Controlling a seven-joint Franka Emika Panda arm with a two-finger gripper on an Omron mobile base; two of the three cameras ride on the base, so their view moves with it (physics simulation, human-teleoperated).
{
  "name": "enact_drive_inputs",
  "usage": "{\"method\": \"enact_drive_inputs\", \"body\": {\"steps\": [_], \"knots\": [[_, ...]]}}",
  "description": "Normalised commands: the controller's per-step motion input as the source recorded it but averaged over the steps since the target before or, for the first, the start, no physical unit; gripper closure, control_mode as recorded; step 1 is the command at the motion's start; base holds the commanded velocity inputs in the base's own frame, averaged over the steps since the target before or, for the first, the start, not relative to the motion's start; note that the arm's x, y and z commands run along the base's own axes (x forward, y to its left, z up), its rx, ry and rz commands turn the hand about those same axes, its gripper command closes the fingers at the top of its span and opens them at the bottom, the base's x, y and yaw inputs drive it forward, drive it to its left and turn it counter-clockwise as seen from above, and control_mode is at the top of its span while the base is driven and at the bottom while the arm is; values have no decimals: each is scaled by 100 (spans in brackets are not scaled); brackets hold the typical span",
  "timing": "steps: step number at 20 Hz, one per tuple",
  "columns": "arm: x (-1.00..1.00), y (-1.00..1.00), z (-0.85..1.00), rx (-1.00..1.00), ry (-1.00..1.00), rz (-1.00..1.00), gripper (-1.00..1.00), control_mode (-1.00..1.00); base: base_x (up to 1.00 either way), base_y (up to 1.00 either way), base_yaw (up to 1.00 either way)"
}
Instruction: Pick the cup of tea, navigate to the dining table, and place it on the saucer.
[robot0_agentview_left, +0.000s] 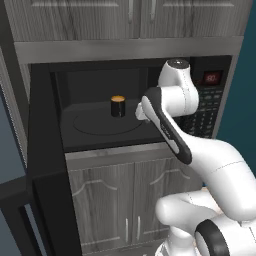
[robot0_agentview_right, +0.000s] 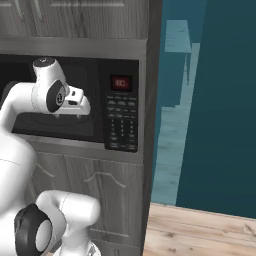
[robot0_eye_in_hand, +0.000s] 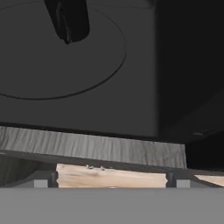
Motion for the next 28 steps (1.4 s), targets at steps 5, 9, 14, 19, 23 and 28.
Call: {"method": "enact_drive_inputs", "body": {"steps": [5, 9, 14, 19, 23, 28], "knots": [[18, 30, 0, 0, 0, 8, -100, -100, 0, 0, 0], [15, 36, 2, 0, 0, 0, -100, -100, 0, 0, 0], [10, 32, 0, 0, -3, 0, -100, -100, 0, 0, 0], [13, 32, 2, 0, -3, 0, -100, -100, 0, 0, 0], [6, 21, 0, 0, -5, 0, -100, -100, 0, 0, 0], [-1, 2, -3, 0, -16, 0, -100, -100, 0, 0, 0]]}}
